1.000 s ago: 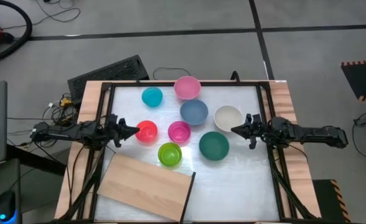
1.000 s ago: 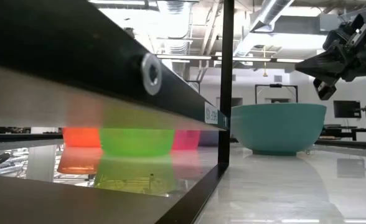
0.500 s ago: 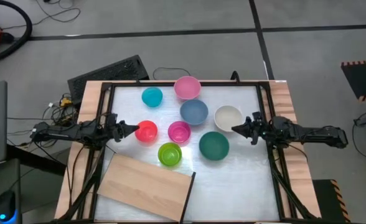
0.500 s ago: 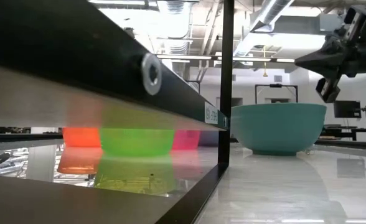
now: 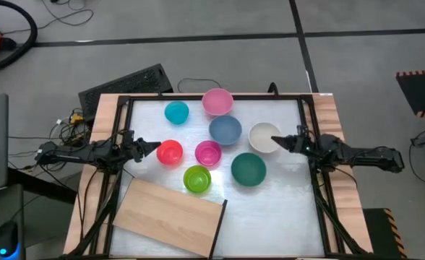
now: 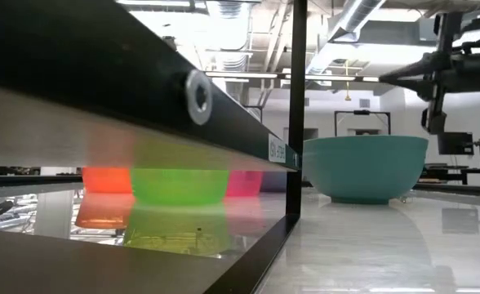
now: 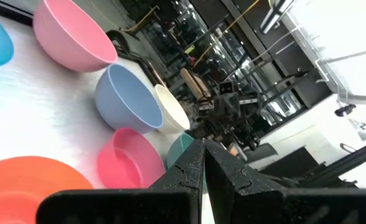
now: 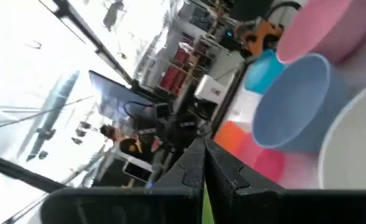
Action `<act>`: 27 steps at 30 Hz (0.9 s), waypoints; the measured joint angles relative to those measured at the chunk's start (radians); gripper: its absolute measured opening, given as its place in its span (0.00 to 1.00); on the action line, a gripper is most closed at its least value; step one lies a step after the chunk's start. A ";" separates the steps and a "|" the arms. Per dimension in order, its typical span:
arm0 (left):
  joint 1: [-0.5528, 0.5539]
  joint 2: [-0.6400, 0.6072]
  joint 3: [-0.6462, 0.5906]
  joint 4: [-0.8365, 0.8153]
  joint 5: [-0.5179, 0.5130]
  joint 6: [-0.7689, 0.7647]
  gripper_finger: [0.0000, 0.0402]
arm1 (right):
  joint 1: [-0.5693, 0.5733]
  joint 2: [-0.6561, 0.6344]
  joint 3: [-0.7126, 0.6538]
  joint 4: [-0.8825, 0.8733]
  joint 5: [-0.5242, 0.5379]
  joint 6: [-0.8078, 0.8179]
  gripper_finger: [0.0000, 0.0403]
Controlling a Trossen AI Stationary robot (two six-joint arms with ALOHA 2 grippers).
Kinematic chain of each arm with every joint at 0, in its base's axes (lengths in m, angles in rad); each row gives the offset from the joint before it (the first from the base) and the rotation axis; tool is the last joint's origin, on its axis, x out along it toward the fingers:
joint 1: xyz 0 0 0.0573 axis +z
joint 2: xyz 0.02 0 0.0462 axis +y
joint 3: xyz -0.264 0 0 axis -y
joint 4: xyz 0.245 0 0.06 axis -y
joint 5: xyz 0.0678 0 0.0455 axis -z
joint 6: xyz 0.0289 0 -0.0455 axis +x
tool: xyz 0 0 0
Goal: Place and stack bowls onto a shelf
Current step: Put the dark green bowl on the shelf
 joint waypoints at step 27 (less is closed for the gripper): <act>0.000 0.009 0.081 0.604 -0.141 0.224 0.27 | 0.000 0.004 0.099 0.371 0.065 -0.425 0.18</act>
